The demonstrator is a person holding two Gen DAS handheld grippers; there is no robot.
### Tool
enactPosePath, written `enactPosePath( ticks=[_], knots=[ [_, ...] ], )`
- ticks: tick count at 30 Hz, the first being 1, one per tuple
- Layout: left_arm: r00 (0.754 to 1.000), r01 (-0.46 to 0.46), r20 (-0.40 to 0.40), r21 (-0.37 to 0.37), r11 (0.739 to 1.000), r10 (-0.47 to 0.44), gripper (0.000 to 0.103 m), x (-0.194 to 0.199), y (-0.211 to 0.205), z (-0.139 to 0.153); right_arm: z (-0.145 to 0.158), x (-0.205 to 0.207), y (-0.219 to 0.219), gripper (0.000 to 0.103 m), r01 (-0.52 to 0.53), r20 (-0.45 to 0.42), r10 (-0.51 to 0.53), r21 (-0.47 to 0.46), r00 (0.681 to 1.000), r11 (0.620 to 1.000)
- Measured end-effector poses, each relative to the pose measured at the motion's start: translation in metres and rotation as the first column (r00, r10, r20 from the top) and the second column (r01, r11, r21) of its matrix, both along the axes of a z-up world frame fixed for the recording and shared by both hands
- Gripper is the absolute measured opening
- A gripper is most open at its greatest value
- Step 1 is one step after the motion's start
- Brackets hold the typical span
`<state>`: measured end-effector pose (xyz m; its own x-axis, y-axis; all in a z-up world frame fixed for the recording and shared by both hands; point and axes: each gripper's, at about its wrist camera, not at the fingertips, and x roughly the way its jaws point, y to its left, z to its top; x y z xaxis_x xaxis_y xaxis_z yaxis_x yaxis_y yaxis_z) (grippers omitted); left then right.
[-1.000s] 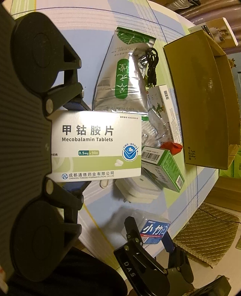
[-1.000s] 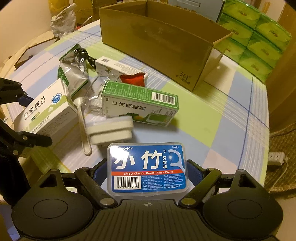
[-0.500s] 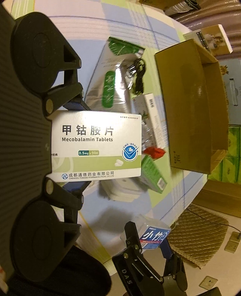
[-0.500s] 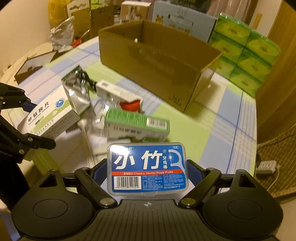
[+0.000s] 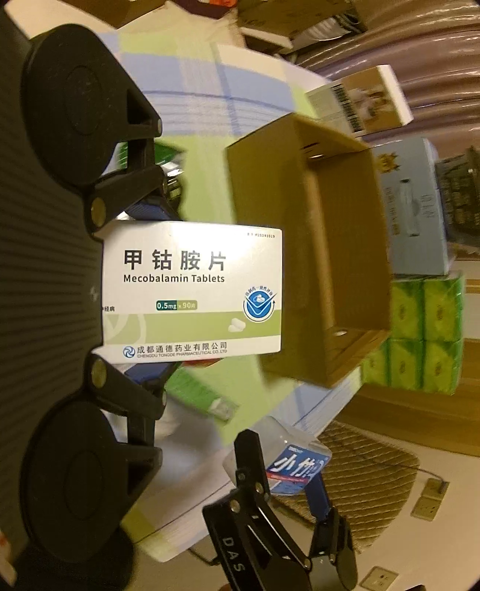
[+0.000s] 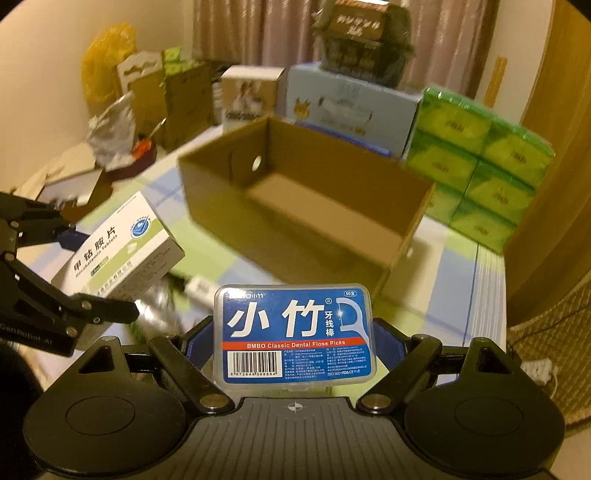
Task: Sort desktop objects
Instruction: 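Carry the tablet box and floss case into the cardboard box and release both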
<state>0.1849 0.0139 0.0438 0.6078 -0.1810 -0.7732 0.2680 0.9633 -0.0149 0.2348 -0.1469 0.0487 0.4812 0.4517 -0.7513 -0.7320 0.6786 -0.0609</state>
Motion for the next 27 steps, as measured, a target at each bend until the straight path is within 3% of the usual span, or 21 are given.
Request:
enactPosePath(
  ticks=[13, 27],
  knots=[
    [0.998, -0.029, 0.051, -0.007, 1.000, 0.030, 0.067, 0.129, 0.026, 0.027, 0.017, 0.106, 0.044, 0.084, 0.121, 0.035, -0.125, 0.096, 0.992, 0.988],
    [0.994, -0.110, 0.016, -0.050, 0.993, 0.111, 0.067, 0.232, 0.052, -0.002, -0.034, 0.175, 0.082, 0.084, 0.146, -0.013, -0.145, 0.083, 0.989, 0.986]
  ],
)
